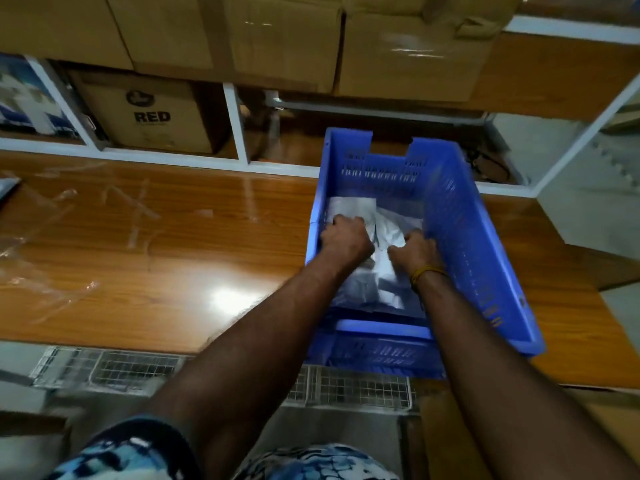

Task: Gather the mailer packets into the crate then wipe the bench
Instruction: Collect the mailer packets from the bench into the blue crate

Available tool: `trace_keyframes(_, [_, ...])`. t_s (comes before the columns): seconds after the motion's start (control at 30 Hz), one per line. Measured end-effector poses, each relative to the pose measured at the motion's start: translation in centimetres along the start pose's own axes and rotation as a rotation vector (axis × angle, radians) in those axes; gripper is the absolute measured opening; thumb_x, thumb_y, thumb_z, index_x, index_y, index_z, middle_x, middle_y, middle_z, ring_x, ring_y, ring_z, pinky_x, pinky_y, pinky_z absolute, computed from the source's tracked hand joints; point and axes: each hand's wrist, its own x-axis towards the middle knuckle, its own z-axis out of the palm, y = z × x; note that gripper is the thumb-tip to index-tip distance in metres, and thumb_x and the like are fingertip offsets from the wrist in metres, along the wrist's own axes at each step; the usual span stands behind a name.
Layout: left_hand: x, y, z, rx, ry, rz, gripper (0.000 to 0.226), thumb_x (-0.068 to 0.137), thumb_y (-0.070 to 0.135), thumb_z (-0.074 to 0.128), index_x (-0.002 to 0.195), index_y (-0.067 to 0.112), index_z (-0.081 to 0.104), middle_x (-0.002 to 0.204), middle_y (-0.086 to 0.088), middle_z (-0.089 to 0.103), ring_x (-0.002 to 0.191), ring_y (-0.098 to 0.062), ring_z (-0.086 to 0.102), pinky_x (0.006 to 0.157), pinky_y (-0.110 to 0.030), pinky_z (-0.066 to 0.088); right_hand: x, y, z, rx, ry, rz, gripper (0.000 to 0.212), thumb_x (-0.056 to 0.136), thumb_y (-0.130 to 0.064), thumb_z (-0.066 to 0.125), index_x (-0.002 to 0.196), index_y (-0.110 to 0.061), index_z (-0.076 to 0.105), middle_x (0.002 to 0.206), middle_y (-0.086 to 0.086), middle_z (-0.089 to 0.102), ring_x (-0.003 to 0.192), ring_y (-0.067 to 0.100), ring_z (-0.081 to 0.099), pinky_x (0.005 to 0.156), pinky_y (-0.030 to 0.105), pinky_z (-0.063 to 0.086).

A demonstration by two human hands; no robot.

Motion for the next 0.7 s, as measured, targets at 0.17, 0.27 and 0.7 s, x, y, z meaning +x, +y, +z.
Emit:
trace_keyframes(0.17, [-0.3,-0.6,0.1,0.000,-0.059,-0.001,0.052,0.093,0.035,0.055,0.142,0.018,0.045,0.145,-0.020,0.039,0.127,-0.039,0.049,0.103,-0.046,0.042,0.2,-0.5,-0.2,-0.012,-0.031,-0.008,0.065,0.084,-0.044,0.062,0.141,-0.017,0.045,0.141,0.023,0.044,0.126,0.044,0.047,0.105,0.055,0.041])
trace_keyframes(0.27, [-1.5,-0.6,-1.5,-0.158,0.073,0.080,0.050,0.092,0.035,0.060,0.138,0.018,0.051,0.141,-0.017,0.046,0.125,-0.034,0.052,0.102,-0.041,0.044,-1.2,-1.4,-1.2,0.112,0.196,-0.110,0.047,0.086,-0.037,0.063,0.129,-0.020,0.057,0.132,0.021,0.048,0.119,0.042,0.051,0.100,0.051,0.045])
trace_keyframes(0.7, [-10.7,-19.1,-8.8,-0.529,0.655,0.064,0.016,0.088,0.023,0.059,0.102,0.028,0.067,0.104,0.008,0.063,0.090,-0.010,0.061,0.082,-0.039,0.055,-14.6,-16.4,2.6,0.484,0.321,-0.773,0.019,0.090,-0.027,0.059,0.108,-0.022,0.062,0.107,0.004,0.052,0.088,0.018,0.058,0.078,0.024,0.045])
